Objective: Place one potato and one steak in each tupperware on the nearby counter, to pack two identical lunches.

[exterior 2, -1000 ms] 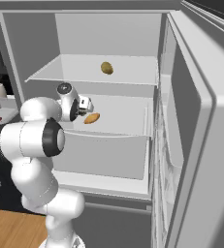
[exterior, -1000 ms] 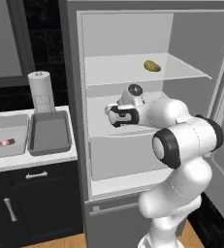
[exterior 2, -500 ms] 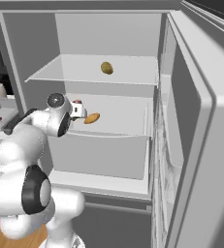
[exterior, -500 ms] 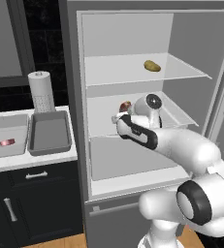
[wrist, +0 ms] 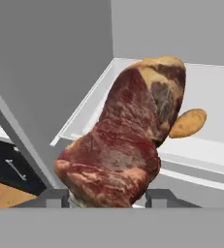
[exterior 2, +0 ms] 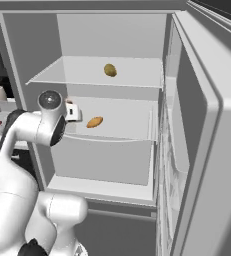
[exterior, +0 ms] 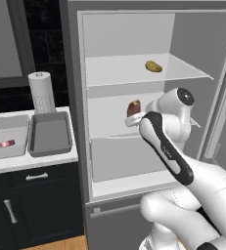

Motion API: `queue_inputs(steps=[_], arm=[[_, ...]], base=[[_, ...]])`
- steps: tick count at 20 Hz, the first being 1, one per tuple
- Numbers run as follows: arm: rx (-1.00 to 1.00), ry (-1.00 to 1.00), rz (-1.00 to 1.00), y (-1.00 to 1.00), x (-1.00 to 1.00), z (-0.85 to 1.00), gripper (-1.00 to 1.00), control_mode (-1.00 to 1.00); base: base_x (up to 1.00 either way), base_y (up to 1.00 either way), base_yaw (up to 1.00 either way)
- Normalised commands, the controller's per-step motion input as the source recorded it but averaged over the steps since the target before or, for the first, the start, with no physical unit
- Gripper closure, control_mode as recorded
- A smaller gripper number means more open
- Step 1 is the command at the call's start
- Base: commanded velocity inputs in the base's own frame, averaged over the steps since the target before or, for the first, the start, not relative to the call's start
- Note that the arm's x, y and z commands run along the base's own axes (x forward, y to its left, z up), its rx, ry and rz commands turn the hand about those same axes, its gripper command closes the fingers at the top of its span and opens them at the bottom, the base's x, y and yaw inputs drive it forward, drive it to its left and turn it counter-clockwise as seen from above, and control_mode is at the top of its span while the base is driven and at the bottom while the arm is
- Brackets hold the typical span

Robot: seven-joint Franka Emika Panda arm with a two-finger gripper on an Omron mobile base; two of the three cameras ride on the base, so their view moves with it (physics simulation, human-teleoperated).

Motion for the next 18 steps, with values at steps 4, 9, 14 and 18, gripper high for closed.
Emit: queue_inputs(steps=[4,9,14,18], arm=[[-0.02,0.08,0.11,-0.11,-1.0,0.69,1.0,-1.0],[-0.09,0.0,0.12,-0.06,-1.0,0.31,1.0,-1.0],[-0.06,0.0,0.02,0.0,-1.0,0.28,1.0,-1.0],[0.0,-0.03,-0.04,0.0,-0.92,0.47,1.0,-1.0]], base=[[0.0,0.0,0.0],[0.0,0.0,0.0],[0.0,0.0,0.0],[0.0,0.0,0.0]])
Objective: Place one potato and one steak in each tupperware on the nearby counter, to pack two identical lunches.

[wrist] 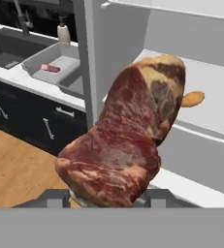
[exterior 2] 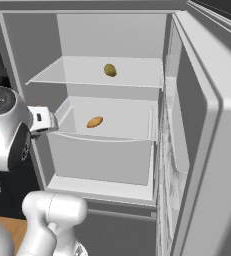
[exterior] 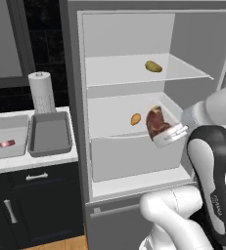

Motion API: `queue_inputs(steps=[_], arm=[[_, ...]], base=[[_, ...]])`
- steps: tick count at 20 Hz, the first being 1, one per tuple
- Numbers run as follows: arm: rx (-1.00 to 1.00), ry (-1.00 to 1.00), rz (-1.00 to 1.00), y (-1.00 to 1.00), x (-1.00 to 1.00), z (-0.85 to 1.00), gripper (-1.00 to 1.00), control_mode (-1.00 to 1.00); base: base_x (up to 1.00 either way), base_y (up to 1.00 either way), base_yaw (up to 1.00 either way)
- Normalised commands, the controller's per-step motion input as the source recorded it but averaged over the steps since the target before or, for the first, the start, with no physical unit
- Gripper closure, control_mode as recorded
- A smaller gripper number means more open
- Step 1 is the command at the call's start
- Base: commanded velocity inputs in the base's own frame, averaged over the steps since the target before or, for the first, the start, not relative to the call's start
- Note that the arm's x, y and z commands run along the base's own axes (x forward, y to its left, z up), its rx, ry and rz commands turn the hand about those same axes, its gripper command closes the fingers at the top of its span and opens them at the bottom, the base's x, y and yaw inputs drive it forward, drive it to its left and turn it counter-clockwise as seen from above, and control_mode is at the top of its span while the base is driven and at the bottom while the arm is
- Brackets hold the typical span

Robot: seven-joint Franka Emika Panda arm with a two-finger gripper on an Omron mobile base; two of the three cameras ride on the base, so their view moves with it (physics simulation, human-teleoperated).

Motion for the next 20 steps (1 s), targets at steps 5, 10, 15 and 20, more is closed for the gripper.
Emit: queue_inputs(steps=[5,10,15,20], arm=[[0.0,-0.07,-0.11,0.0,-0.76,0.42,1.0,-1.0],[0.0,-0.01,-0.01,0.0,-0.15,0.08,1.0,1.0],[0.0,0.0,0.0,0.0,0.0,0.0,1.0,1.0],[0.0,0.0,0.0,0.0,0.0,0.0,1.0,1.0]], base=[[0.0,0.0,0.0],[-0.4,0.06,-0.03],[-0.19,0.77,-0.03],[0.0,1.0,-0.08]])
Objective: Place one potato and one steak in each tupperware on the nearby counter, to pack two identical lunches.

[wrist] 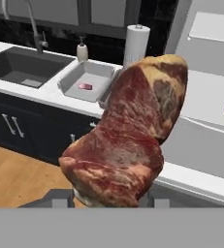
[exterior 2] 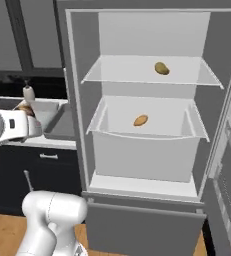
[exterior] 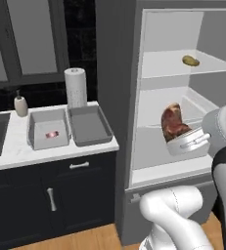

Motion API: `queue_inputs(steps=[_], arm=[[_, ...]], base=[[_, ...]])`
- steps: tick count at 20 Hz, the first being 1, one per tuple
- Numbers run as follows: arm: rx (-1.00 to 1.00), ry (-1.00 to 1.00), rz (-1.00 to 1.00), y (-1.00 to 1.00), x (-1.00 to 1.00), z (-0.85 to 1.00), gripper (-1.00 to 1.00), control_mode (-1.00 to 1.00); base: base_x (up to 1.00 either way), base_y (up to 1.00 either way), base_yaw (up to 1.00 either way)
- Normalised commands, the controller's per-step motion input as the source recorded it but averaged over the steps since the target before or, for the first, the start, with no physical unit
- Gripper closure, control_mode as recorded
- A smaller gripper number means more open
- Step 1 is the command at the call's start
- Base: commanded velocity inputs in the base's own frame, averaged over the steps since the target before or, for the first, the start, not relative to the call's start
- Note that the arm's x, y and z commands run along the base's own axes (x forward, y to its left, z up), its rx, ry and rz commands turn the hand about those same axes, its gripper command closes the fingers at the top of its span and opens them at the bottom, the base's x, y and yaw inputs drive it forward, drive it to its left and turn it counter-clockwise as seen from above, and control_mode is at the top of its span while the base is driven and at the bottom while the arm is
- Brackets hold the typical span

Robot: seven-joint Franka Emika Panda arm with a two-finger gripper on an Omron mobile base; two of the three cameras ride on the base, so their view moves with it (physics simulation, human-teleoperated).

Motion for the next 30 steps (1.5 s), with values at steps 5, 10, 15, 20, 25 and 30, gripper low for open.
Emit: queue_inputs(steps=[5,10,15,20,25,30], arm=[[0.0,0.0,0.0,0.0,0.0,0.0,1.0,1.0],[0.0,0.0,0.0,0.0,0.0,0.0,1.0,1.0],[0.0,0.0,0.0,0.0,0.0,0.0,1.0,1.0],[-0.01,0.0,0.0,-0.33,0.06,0.0,1.0,-1.0],[-0.01,0.0,0.0,-0.66,0.37,-0.11,1.0,-1.0],[-0.14,0.0,-0.18,-0.02,1.0,-0.29,1.0,-1.0]], base=[[0.01,1.0,-0.2],[0.32,1.0,-0.27],[0.75,0.33,-0.15],[0.3,-0.23,0.0],[0.0,0.0,0.0],[0.0,0.0,0.0]])
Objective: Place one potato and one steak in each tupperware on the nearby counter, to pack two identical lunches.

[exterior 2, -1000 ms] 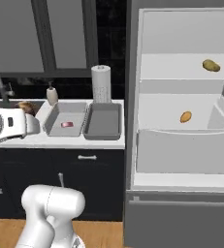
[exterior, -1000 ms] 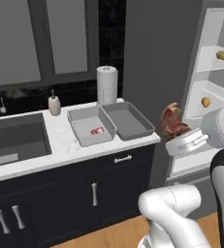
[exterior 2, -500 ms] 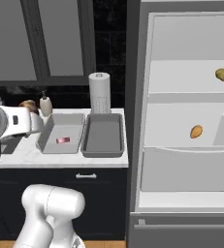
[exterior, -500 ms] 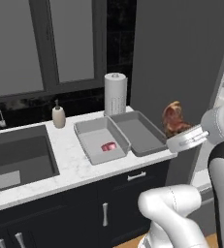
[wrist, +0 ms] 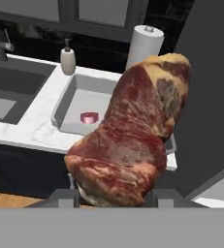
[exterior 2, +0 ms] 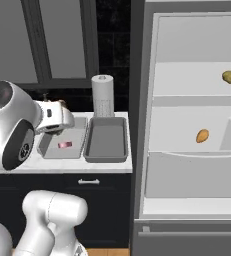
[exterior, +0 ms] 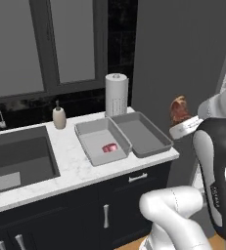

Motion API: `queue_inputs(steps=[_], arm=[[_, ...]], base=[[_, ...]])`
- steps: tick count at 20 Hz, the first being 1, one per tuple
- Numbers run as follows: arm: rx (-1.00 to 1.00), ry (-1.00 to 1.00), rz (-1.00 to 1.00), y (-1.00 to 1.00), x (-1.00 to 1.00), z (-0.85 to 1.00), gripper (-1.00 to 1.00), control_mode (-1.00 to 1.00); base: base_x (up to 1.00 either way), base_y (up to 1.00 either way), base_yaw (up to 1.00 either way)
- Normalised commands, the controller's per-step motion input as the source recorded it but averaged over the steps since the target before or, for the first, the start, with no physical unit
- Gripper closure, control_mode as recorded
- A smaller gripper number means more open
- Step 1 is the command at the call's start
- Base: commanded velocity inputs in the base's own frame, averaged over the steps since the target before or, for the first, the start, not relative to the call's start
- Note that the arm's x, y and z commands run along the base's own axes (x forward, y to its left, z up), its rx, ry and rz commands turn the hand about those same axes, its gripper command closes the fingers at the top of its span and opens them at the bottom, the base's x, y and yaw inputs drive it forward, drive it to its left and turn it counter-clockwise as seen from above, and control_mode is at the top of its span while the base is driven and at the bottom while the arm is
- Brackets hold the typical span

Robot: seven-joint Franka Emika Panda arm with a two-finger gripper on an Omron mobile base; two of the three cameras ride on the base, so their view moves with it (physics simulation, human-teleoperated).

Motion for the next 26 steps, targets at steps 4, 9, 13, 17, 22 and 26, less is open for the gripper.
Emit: queue_inputs(steps=[4,9,13,17,22,26], arm=[[-0.06,0.0,-0.32,0.0,0.87,-0.58,1.0,-1.0],[0.0,0.04,-0.07,-0.07,0.92,-0.47,1.0,-1.0],[0.0,0.09,0.0,-0.08,1.0,-0.45,1.0,-1.0],[0.0,0.05,0.04,-0.13,0.98,-0.41,1.0,-1.0],[0.0,0.03,0.03,-0.07,0.83,-0.38,1.0,-1.0],[0.0,0.06,0.01,-0.02,0.81,-0.42,1.0,-1.0]], base=[[0.0,0.0,0.0],[0.0,0.0,0.0],[0.0,0.0,0.0],[0.0,0.0,0.0],[0.0,0.0,0.0],[0.0,0.0,0.0]])
